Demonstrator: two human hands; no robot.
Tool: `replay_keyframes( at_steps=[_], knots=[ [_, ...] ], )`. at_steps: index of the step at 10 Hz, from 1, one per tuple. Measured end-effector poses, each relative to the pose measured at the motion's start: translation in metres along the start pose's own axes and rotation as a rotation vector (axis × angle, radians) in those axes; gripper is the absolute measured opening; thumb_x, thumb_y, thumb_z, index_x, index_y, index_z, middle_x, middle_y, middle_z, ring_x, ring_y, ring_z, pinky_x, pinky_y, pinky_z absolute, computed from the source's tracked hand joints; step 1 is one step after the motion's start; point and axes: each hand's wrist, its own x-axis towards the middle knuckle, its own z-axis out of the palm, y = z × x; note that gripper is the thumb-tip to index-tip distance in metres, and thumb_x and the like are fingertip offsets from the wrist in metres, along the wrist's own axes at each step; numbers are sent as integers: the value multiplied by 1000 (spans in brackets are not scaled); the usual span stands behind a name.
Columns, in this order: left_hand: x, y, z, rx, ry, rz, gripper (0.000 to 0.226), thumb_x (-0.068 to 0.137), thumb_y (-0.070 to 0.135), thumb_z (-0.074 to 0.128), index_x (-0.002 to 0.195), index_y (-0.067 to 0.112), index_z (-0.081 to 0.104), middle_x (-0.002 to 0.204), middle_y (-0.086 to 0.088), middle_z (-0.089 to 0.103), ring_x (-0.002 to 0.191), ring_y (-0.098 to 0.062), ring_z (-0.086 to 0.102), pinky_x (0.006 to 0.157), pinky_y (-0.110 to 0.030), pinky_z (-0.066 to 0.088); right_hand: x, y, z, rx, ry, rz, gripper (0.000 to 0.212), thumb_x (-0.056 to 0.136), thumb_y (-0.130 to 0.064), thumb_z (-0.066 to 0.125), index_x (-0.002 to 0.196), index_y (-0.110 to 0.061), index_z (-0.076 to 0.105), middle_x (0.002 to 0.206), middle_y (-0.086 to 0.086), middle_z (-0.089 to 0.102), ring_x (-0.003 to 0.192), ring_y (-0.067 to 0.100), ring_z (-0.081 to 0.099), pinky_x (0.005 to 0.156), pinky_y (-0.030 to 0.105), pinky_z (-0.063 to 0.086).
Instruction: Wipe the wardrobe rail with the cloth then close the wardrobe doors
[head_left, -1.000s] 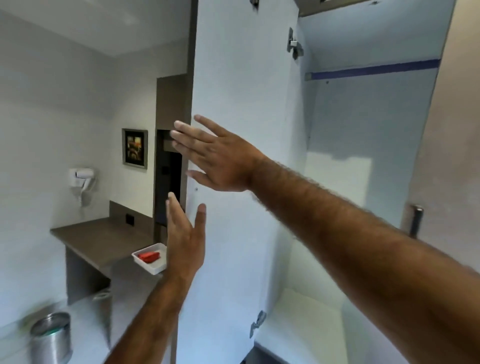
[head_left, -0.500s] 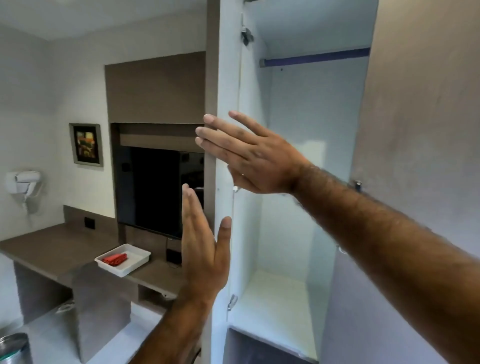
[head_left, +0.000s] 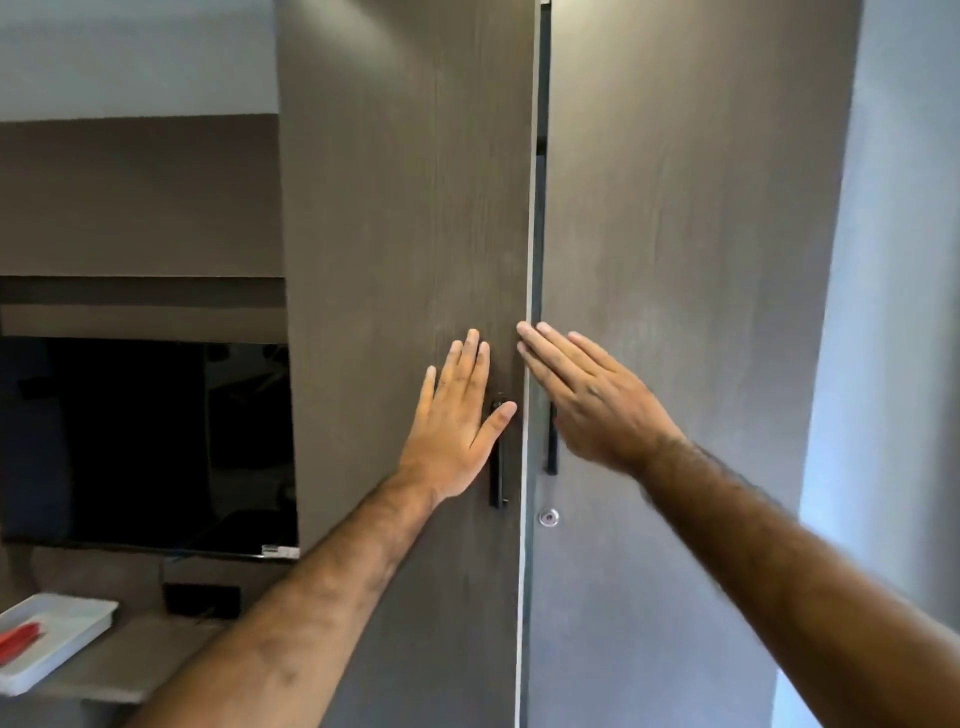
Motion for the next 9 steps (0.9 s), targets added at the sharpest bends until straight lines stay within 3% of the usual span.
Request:
replay_keyframes(
  at_steps=[1, 2, 3, 7, 8, 9],
  knots=[
    [19, -8, 37, 140, -7, -30, 79, 100, 66, -2, 163, 20, -16, 171, 6, -27, 158, -13, -22, 131, -54, -1, -21, 5, 33, 86, -130, 230, 78, 89, -9, 47, 162, -1, 21, 172, 18, 18, 161, 30, 19, 131, 48, 27],
    [28, -16, 63, 182, 50, -41, 77, 102, 64, -1, 163, 17, -15, 172, 3, -25, 160, -17, -18, 130, -57, -1, -43, 10, 65, 216, -273, 490, 84, 92, -21, 55, 164, -1, 15, 175, 16, 8, 163, 29, 10, 132, 47, 22],
    [41, -20, 79, 221, 46, -48, 76, 104, 61, 4, 163, 16, -15, 172, 1, -24, 160, -19, -18, 129, -59, 0, -55, 7, 91, 225, -308, 560, 84, 94, -27, 46, 164, -2, 9, 175, 15, -4, 163, 28, 0, 133, 48, 18],
    [65, -18, 111, 284, 45, -103, 76, 104, 55, 7, 162, 12, -14, 173, -7, -19, 160, -27, -15, 127, -65, -1, -75, 10, 119, 163, -242, 502, 85, 93, -31, 38, 165, -4, 2, 175, 14, -7, 164, 28, -3, 133, 50, 19],
    [67, -18, 111, 293, 46, -108, 76, 104, 55, 9, 162, 12, -14, 173, -7, -19, 160, -27, -15, 127, -65, 0, -73, 12, 108, 303, -206, 468, 84, 94, -25, 47, 165, -6, 6, 176, 11, -5, 164, 25, -2, 134, 47, 16],
    [67, -16, 110, 299, 48, -115, 76, 104, 55, 7, 163, 13, -14, 173, -7, -20, 160, -27, -16, 127, -65, 0, -71, 43, 73, 579, -141, 489, 78, 94, -12, 63, 163, -8, 27, 174, 9, 17, 162, 21, 17, 134, 34, 17]
  ],
)
